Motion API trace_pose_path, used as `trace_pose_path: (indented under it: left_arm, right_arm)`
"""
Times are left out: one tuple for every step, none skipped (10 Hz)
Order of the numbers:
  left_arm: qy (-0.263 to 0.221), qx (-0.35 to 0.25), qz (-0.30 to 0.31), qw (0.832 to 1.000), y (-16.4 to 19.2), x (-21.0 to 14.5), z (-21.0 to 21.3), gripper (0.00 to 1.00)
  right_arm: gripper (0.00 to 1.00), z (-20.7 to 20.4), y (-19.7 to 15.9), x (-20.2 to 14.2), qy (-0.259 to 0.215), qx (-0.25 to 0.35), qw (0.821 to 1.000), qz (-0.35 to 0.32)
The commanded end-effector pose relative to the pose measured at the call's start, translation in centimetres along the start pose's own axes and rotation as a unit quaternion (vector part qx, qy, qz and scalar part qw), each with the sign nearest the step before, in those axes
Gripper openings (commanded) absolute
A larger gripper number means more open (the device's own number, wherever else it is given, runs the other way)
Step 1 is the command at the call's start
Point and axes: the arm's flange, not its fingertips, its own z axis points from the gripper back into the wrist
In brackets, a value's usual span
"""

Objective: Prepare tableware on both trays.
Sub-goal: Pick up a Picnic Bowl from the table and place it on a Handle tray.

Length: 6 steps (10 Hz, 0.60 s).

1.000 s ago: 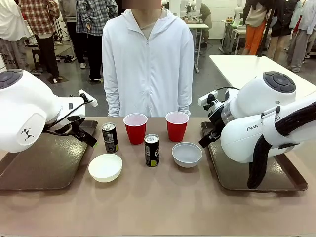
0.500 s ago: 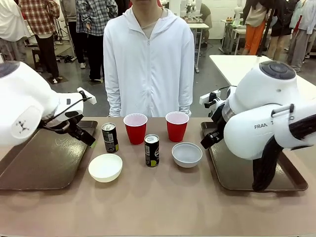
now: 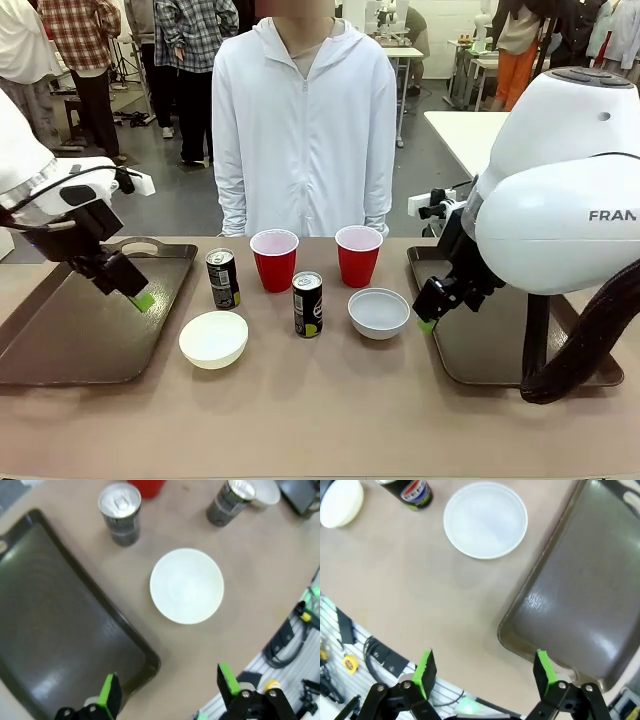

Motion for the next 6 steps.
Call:
trace_pose_path:
  left_arm:
    - [-0.010,-0.019,0.021,1.000,0.1,-7.1,-4.0,1.00]
    - [-0.009,-0.054,0.044,0.997,0.6,-6.5,-4.1,1.00]
    - [-0.033,-0.110,0.063,0.991,2.4,-6.1,-4.2,1.00]
    - [-0.047,-0.154,0.093,0.983,4.5,-6.5,-4.4,1.00]
    - [-0.071,-0.195,0.121,0.971,7.5,-7.5,-4.1,1.00]
    - [-0.085,-0.214,0.125,0.965,9.5,-8.7,-3.5,1.00]
  right_arm:
    - [1.00,-6.8,-2.5,-8.7,-0.004,0.005,1.000,-0.027]
    - [1.00,-7.4,-3.5,-8.4,-0.013,0.030,0.999,-0.025]
    - [1.00,-7.6,-5.3,-8.7,-0.028,0.067,0.997,-0.025]
    - [1.00,-7.6,-7.4,-9.8,-0.051,0.101,0.993,-0.036]
    - [1.00,-7.4,-9.9,-11.3,-0.076,0.135,0.986,-0.059]
    - [1.00,-7.1,-11.5,-13.0,-0.095,0.163,0.980,-0.063]
